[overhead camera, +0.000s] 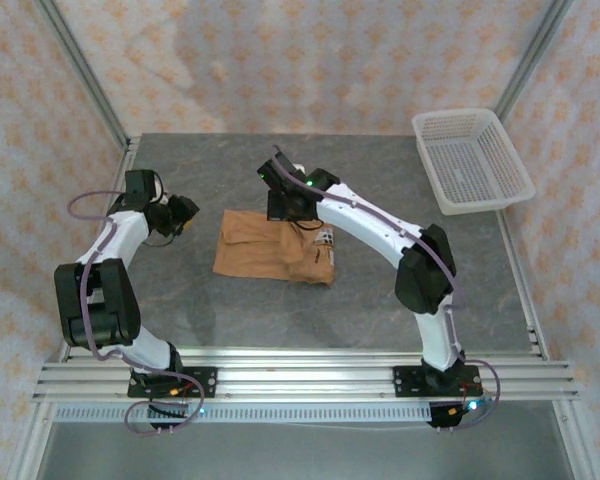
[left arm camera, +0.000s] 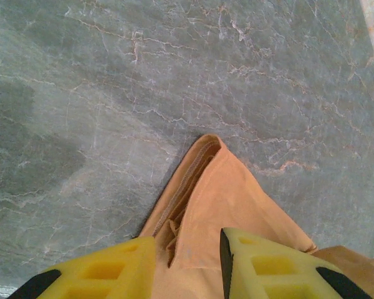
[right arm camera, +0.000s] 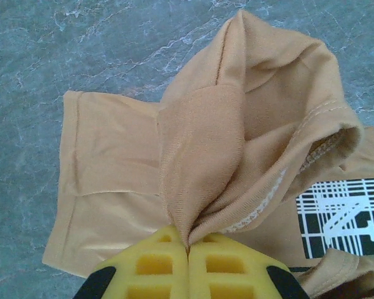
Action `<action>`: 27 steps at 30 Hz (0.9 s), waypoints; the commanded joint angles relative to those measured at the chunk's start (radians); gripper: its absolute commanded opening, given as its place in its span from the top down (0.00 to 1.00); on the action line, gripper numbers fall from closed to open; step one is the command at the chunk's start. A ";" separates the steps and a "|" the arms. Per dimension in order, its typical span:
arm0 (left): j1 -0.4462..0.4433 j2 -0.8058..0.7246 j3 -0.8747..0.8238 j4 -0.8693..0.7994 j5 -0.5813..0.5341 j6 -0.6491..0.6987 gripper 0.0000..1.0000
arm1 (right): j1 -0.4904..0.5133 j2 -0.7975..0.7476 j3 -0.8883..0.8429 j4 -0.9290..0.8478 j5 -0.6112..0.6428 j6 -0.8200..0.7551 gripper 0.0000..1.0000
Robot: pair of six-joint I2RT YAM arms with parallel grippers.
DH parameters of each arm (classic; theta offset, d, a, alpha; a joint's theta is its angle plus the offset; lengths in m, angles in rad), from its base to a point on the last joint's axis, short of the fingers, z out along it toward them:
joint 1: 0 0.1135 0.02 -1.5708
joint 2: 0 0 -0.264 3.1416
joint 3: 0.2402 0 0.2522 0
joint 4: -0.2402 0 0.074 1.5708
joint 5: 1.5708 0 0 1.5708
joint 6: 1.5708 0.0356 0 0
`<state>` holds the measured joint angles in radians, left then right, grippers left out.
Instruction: Fold the inside-out t-shirt
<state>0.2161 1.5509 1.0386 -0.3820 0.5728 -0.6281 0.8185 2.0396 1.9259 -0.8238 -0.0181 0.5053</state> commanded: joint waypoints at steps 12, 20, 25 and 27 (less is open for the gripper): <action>0.008 -0.020 -0.015 -0.009 0.020 0.010 0.66 | 0.028 0.122 0.133 -0.018 -0.004 0.039 1.00; 0.008 -0.031 -0.020 -0.016 0.017 0.009 0.66 | 0.041 0.225 0.257 -0.067 -0.046 0.076 0.94; 0.008 -0.058 -0.034 -0.019 0.009 0.004 0.66 | 0.061 0.242 0.394 -0.149 -0.082 0.067 0.59; 0.008 -0.067 -0.038 -0.020 0.004 0.001 0.66 | 0.063 0.216 0.402 -0.153 -0.102 0.065 0.51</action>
<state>0.2169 1.5249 1.0084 -0.3859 0.5770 -0.6289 0.8692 2.2990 2.2780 -0.9218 -0.0925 0.5724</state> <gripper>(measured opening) 0.344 0.470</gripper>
